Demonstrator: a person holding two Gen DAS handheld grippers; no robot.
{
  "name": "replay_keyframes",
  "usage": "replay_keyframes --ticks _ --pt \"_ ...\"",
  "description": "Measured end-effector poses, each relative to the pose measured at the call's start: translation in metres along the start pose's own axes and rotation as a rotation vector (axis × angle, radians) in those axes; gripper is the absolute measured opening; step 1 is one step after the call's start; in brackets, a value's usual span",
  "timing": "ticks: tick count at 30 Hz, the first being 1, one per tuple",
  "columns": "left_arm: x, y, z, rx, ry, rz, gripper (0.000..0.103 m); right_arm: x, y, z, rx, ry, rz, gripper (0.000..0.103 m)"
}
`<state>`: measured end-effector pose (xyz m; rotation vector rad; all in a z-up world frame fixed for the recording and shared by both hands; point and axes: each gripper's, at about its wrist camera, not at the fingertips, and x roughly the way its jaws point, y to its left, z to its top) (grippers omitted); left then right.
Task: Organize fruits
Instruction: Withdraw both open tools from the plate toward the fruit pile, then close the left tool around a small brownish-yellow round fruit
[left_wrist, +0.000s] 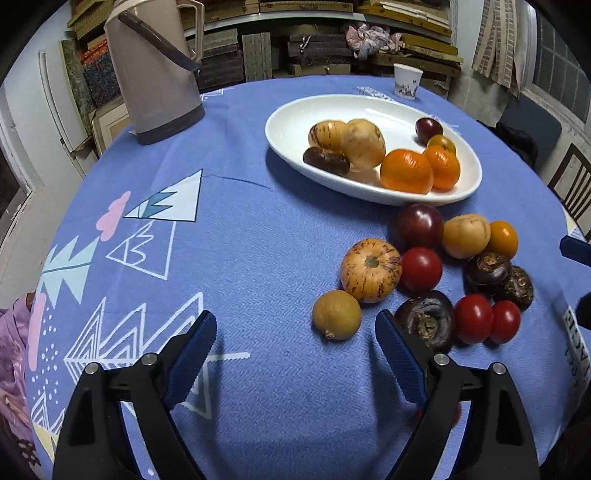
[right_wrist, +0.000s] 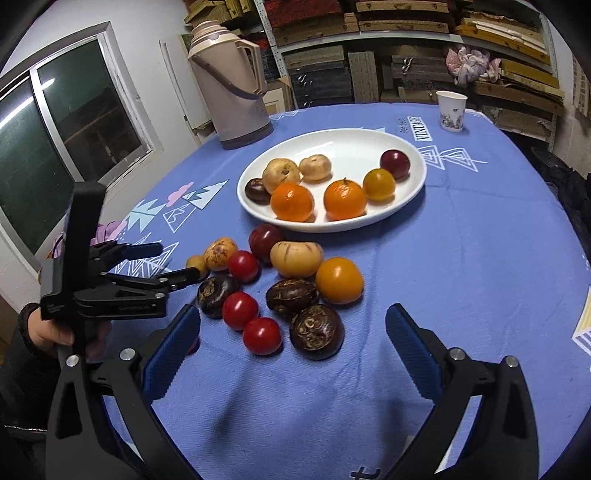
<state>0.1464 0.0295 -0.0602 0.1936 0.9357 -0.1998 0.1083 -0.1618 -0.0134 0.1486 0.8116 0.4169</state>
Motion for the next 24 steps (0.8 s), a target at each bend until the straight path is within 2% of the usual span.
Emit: replay_keyframes --ticks 11,12,14,16,18,20,24 --pt "0.012 0.0 0.004 -0.015 0.025 0.002 0.086 0.006 0.006 0.0 -0.025 0.023 0.002 0.099" --pt "0.014 0.001 0.004 -0.017 0.033 0.002 0.078 0.006 0.007 0.0 -0.027 0.026 0.005 0.099" --pt "0.015 0.005 0.004 -0.045 0.041 -0.046 0.069 0.007 0.008 -0.001 -0.031 0.03 0.008 0.099" --pt "0.014 0.006 0.005 -0.045 0.039 -0.044 0.06 0.008 0.011 -0.001 -0.041 0.037 0.01 0.099" --pt "0.013 0.006 0.005 -0.045 0.031 -0.05 0.042 0.01 0.015 -0.003 -0.056 0.048 0.015 0.099" --pt "0.012 0.009 0.005 -0.056 0.027 -0.041 0.028 0.014 0.019 -0.006 -0.068 0.066 0.019 0.099" --pt "0.013 0.012 0.005 -0.078 0.023 -0.053 0.028 0.02 0.025 -0.012 -0.072 0.106 0.059 0.099"
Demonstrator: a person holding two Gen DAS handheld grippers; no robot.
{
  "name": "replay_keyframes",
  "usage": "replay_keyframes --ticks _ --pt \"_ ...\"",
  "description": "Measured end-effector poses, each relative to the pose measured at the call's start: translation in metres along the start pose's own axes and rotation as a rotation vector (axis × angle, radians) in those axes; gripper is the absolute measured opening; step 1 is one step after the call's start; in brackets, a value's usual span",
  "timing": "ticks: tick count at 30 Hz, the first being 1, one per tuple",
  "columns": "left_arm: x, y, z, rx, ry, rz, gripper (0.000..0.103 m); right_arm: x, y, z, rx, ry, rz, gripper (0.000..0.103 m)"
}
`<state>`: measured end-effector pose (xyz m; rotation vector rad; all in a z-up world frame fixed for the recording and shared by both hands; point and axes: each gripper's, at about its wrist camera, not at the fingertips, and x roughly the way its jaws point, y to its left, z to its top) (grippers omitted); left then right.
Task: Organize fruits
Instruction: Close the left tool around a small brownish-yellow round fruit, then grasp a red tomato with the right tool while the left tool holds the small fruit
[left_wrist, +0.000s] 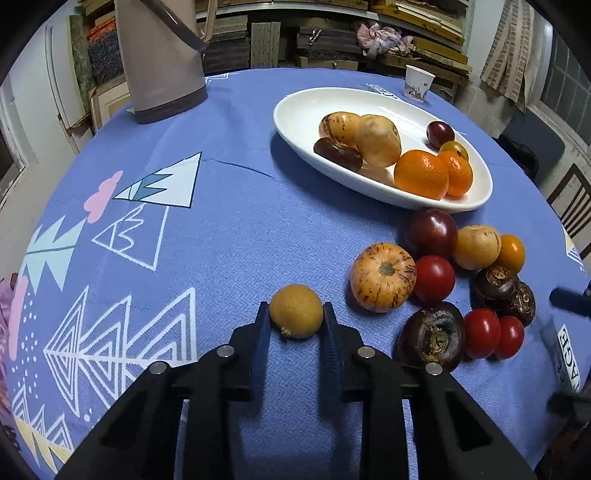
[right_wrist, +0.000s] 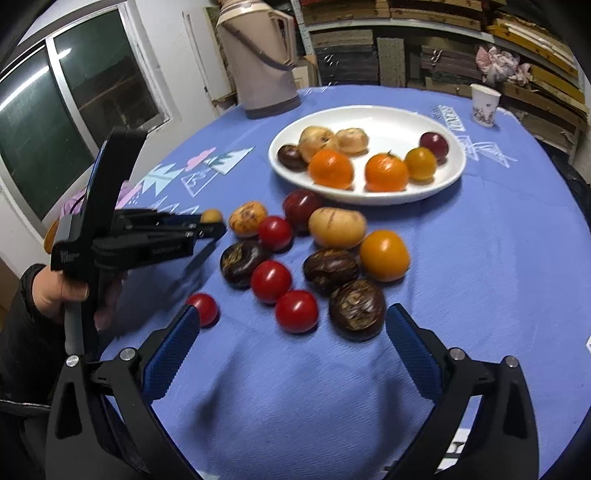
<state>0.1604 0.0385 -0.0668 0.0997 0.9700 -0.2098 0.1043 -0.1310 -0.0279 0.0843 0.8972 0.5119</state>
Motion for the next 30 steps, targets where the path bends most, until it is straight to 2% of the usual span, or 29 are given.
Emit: replay_keyframes --ticks 4,7,8,12,16,19,22,26,29,30 --pt "0.0 -0.002 -0.002 0.008 -0.014 0.006 0.028 0.007 0.005 -0.003 -0.001 0.021 0.029 0.096" --pt "0.0 -0.001 -0.002 0.008 -0.015 0.002 0.028 0.015 0.009 -0.004 0.0 0.045 0.072 0.082" --pt "-0.001 -0.001 -0.003 0.009 -0.015 0.004 0.028 0.018 0.01 -0.004 0.0 0.051 0.077 0.081" --pt "-0.001 -0.001 -0.003 0.01 -0.017 0.003 0.028 0.03 0.011 -0.002 -0.002 0.074 0.042 0.077" --pt "-0.001 -0.002 -0.003 0.011 -0.017 0.003 0.028 0.036 0.008 -0.001 0.0 0.088 0.012 0.067" --pt "-0.001 -0.002 -0.003 0.012 -0.018 0.004 0.028 0.037 0.004 0.001 0.005 0.078 0.008 0.067" --pt "-0.001 -0.002 -0.003 0.011 -0.016 0.004 0.028 0.041 0.006 0.003 -0.007 0.074 -0.038 0.064" --pt "0.0 -0.002 -0.003 0.013 -0.016 0.005 0.028 0.045 0.013 0.004 -0.057 0.078 -0.106 0.041" --pt "-0.001 -0.002 -0.003 0.015 -0.015 0.008 0.028 0.044 0.008 0.003 -0.042 0.067 -0.112 0.03" --pt "-0.001 -0.002 -0.002 0.015 -0.014 0.008 0.028 0.044 0.007 0.003 -0.041 0.067 -0.108 0.03"
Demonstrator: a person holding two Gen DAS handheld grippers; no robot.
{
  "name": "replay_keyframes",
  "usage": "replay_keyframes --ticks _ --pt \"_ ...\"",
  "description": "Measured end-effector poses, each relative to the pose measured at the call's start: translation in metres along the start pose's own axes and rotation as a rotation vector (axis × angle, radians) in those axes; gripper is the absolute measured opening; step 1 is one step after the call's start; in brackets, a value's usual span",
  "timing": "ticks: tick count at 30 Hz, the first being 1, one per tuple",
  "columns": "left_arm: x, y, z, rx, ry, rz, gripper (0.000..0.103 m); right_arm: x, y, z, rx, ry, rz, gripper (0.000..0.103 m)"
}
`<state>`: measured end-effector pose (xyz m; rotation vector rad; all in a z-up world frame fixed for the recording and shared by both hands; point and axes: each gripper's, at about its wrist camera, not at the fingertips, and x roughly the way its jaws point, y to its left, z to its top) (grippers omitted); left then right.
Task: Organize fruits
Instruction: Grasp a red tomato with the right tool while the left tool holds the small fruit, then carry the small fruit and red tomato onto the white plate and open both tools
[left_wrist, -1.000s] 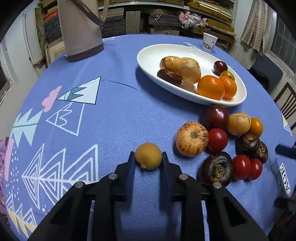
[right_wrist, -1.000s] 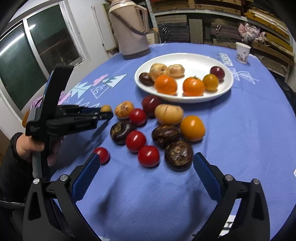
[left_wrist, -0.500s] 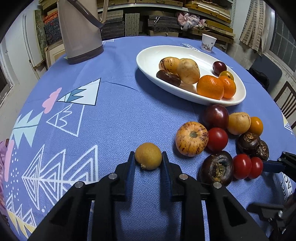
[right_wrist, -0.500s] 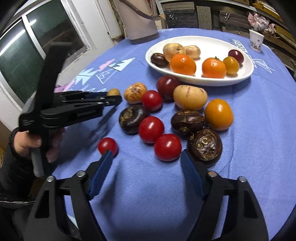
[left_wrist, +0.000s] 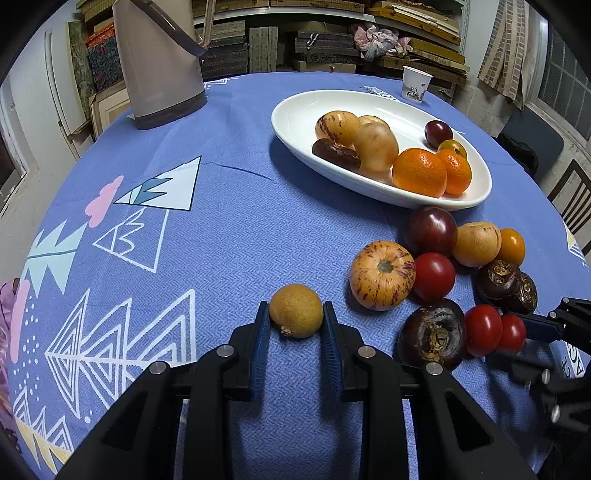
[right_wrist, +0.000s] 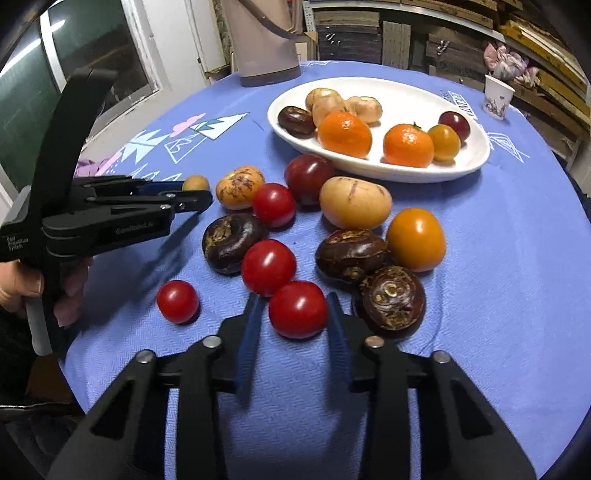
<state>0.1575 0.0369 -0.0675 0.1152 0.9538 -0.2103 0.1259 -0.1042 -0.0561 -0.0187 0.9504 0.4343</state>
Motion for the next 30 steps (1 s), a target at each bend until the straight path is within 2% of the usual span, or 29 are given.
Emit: replay_keyframes --ticks 6,10,16,20,24,30 --pt "-0.002 -0.003 -0.001 0.006 0.004 0.008 0.028 -0.009 -0.001 -0.003 0.009 -0.01 0.023 0.03" --pt "-0.008 -0.003 -0.004 0.001 0.006 -0.015 0.028 -0.025 -0.002 -0.002 0.008 -0.04 0.041 0.03" --pt "-0.032 -0.01 0.002 0.015 -0.05 -0.03 0.028 -0.049 -0.009 0.008 0.013 -0.103 0.038 0.03" --pt "-0.046 -0.016 0.013 0.009 -0.092 -0.061 0.028 -0.06 -0.018 0.021 0.005 -0.132 0.018 0.03" --pt "-0.051 -0.026 0.031 0.026 -0.116 -0.054 0.028 -0.064 -0.028 0.04 -0.005 -0.153 -0.007 0.03" --pt "-0.045 -0.036 0.064 0.017 -0.119 -0.056 0.028 -0.061 -0.047 0.074 -0.015 -0.18 -0.042 0.03"
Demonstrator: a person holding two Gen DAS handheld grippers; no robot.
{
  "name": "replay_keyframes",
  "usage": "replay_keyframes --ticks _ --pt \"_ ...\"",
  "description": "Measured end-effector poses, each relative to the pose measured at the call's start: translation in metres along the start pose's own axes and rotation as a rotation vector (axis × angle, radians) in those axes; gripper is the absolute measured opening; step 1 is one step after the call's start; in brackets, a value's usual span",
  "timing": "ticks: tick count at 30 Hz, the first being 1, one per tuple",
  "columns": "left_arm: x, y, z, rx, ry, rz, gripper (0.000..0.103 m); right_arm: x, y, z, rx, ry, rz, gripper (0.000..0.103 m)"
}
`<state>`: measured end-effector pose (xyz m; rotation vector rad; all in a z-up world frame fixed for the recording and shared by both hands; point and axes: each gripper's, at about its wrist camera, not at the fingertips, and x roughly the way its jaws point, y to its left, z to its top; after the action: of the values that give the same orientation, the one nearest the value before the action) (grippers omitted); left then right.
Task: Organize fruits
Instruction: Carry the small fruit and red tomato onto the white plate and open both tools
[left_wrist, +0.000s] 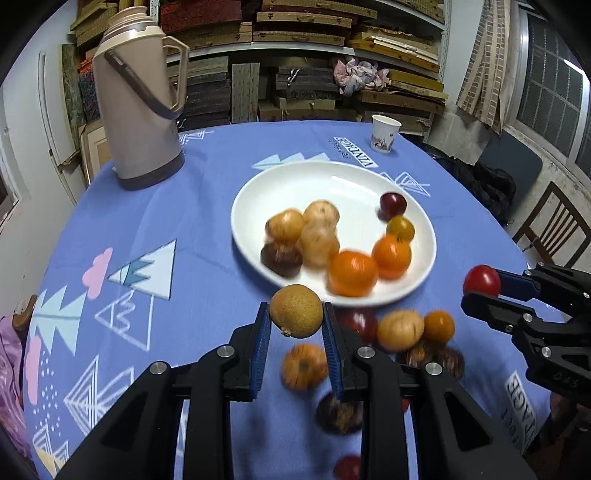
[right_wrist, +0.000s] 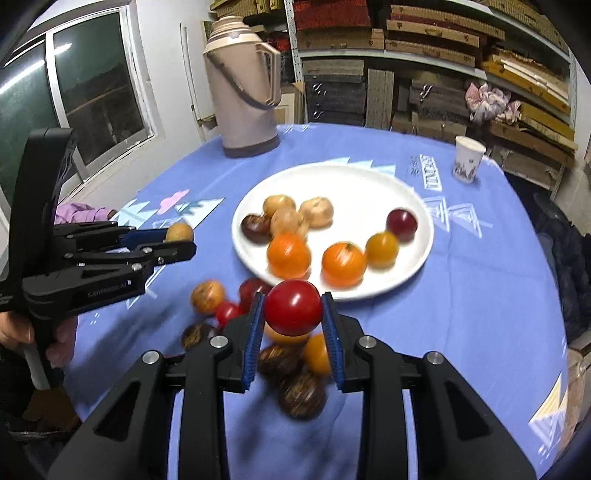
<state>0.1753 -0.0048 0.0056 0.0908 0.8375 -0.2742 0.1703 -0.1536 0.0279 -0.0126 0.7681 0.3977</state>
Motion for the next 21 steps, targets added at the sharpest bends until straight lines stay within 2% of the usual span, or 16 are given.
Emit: replay_keyframes --ticks 5,7,14,21 --pt "0.029 -0.003 0.029 -0.019 0.02 -0.029 0.028 0.029 -0.015 0.024 -0.009 0.021 -0.03 0.03" --pt "0.038 -0.008 0.038 0.003 0.004 -0.013 0.028 0.044 -0.021 0.032 -0.009 0.035 -0.031 0.03" --pt "0.082 -0.009 0.062 0.0 0.058 0.024 0.028 0.097 -0.043 0.052 0.027 0.093 -0.023 0.03" --pt "0.093 -0.002 0.074 -0.017 0.048 0.019 0.028 0.118 -0.052 0.056 0.062 0.107 -0.015 0.03"
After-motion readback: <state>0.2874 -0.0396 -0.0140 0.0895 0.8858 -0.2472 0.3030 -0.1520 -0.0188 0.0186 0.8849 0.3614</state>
